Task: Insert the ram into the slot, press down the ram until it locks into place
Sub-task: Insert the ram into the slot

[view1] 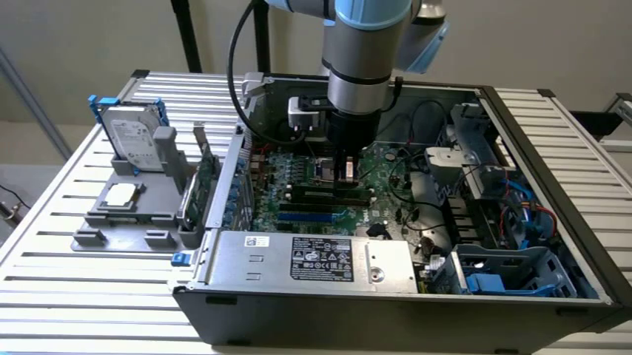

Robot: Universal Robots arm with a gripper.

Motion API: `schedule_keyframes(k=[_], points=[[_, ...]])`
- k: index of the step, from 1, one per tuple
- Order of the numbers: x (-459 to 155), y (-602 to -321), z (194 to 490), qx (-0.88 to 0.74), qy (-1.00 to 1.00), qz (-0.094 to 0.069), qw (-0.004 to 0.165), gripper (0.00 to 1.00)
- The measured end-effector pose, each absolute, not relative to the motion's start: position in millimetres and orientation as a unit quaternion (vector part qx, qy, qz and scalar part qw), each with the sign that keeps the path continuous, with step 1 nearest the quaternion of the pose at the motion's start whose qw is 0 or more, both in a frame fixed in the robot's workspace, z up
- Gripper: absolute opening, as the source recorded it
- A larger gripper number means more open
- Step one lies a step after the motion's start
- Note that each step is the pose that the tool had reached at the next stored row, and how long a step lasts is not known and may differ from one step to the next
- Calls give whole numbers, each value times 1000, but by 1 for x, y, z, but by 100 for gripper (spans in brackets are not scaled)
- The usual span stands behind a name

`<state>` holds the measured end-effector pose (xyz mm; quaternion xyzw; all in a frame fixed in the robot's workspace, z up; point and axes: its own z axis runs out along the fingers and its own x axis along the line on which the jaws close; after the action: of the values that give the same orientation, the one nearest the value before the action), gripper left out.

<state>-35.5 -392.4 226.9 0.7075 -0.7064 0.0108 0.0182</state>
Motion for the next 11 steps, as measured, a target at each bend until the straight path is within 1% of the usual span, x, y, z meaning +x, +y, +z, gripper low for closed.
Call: schedule_keyframes(k=[5, 6, 11], points=[[-35, -392, 227, 707, -706, 11, 18, 15], [-35, -392, 227, 707, -706, 11, 18, 21], [-36, -392, 233, 707, -706, 11, 18, 21]])
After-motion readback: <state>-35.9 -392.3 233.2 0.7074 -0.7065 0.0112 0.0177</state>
